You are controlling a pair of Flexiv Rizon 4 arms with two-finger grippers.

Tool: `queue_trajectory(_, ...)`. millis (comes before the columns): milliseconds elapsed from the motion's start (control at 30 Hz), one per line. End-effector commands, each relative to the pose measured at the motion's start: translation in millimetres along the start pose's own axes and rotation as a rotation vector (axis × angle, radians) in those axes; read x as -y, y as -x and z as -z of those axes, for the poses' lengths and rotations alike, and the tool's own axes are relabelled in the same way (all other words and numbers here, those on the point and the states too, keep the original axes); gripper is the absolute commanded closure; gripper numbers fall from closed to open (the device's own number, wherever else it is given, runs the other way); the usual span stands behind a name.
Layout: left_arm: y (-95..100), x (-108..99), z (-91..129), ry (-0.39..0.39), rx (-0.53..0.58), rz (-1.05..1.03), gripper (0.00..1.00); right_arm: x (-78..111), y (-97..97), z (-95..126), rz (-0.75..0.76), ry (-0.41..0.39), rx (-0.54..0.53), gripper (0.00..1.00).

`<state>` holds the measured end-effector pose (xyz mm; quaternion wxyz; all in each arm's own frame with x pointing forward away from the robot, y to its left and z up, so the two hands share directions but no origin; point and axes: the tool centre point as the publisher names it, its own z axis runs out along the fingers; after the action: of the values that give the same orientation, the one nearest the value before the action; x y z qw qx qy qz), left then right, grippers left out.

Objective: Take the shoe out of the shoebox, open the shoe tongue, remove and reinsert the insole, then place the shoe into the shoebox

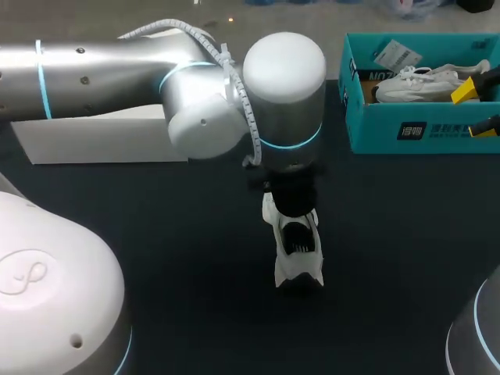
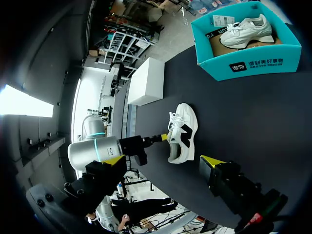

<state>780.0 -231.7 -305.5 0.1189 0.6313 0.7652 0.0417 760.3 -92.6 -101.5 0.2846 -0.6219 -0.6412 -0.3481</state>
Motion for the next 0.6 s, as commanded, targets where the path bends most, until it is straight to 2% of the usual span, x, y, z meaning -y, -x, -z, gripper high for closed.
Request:
queue_trajectory(33, 8.0, 2.1, -16.7, -0.018, 0.005, -0.002, 1.0, -0.2, -0.2, -0.8, -0.002, 0.0, 0.003, 0.0)
queue_trajectory(167, 9.1, 8.6, -26.8, -0.047, -0.004, -0.004, 1.0, -0.2, -0.2, -0.8, -0.002, 0.0, 0.003, 0.0)
queue_trajectory(400, 3.8, 17.3, -30.4, -0.097, -0.029, 0.063, 1.0, -0.2, -0.2, -0.8, -0.002, 0.0, 0.003, 0.0)
queue_trajectory(533, 2.0, 18.7, -24.7, -0.125, -0.057, 0.091, 1.0, -0.2, -0.2, -0.8, -0.002, 0.0, 0.003, 0.0)
queue_trajectory(600, 1.3, 15.9, -14.9, -0.131, -0.068, 0.117, 1.0, -0.2, -0.2, -0.8, -0.002, 0.0, 0.003, 0.0)
